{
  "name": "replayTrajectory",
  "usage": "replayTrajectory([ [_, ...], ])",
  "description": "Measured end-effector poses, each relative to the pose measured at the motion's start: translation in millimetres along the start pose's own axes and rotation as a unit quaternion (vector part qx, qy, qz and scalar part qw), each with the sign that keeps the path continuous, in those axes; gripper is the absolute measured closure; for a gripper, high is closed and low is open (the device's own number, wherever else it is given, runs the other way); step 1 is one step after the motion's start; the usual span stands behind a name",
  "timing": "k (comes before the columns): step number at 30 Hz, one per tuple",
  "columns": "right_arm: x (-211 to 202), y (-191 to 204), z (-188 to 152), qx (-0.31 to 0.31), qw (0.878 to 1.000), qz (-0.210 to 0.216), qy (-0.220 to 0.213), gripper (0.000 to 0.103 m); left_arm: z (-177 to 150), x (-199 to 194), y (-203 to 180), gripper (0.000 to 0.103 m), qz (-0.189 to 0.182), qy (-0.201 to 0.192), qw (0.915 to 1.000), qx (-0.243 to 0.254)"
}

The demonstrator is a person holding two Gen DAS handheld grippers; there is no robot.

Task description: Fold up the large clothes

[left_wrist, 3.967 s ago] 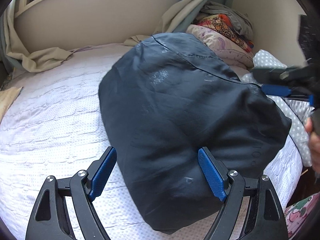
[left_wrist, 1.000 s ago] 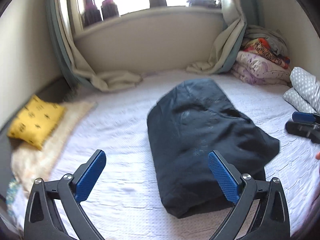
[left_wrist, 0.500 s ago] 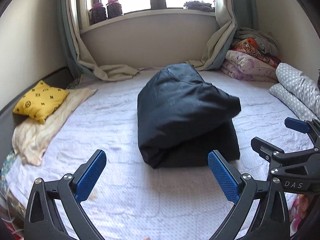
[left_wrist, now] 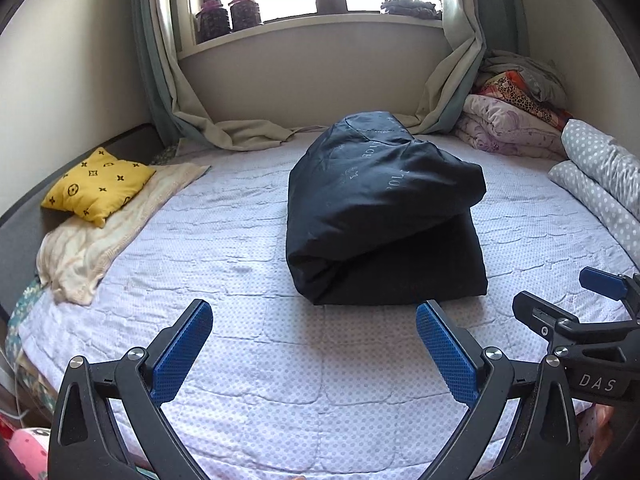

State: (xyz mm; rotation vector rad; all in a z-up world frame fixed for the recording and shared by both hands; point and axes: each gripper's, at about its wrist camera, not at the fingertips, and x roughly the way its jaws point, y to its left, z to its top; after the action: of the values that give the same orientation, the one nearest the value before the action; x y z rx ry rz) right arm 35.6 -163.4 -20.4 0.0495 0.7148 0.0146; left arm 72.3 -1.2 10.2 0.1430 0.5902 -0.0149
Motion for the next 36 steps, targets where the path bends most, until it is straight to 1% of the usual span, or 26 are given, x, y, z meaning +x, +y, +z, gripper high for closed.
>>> replayTrajectory([
  [4,-0.3,0.1,-1.0,0.000,1.000,-0.004,-0.004,0.000,-1.0,2.4,-2.0,0.000,0.005,-0.001,1.0000,0.004],
  [10,0.6,-1.9,-0.3,0.001,1.000,-0.007,-0.003,0.000,-2.3,9.8,-3.1,0.000,0.002,0.013,0.9999,0.004],
  [13,1.4,-2.4,-0.2,-0.002,1.000,-0.008,-0.002,0.000,-2.9,10.7,-4.1,0.000,0.006,0.012,0.9999,0.007],
  [36,3.6,-8.9,-2.6,0.002,1.000,-0.008,0.008,0.000,-5.1,12.1,-3.0,0.000,0.004,0.017,0.9998,0.004],
])
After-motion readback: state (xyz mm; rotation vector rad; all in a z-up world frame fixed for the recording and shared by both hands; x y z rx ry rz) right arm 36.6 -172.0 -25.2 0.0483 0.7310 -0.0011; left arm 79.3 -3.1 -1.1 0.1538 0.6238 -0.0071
